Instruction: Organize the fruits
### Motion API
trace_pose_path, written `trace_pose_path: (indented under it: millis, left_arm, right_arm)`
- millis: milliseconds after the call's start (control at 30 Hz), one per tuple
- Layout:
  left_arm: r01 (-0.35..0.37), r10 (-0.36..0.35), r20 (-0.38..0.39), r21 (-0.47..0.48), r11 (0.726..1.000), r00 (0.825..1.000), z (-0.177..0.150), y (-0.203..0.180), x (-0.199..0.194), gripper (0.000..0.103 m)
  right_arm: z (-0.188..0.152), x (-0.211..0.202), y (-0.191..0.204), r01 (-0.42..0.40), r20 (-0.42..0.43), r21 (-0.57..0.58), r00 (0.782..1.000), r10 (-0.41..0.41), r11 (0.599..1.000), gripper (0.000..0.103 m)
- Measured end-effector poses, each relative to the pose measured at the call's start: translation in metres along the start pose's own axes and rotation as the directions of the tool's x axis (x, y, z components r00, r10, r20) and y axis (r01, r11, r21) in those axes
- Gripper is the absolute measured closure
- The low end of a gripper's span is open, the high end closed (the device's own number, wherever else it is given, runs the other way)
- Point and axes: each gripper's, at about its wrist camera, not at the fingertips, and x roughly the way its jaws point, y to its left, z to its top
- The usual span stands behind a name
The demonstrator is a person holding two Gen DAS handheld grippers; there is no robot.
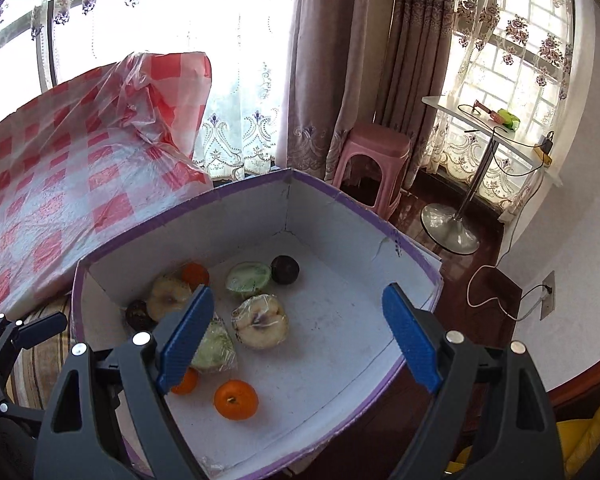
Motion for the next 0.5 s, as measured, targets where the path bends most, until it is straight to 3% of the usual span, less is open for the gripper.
trace_pose_path:
  millis: [500]
  left_arm:
    - [-0.024,0.024,0.000,0.004,1.000,1.000,0.001,0.001,0.002,0.016]
  right_arm:
    - [-0.007,0.015,-0.009,0.008,-0.026,0.030,1.000,-0.007,1.000,0.017]
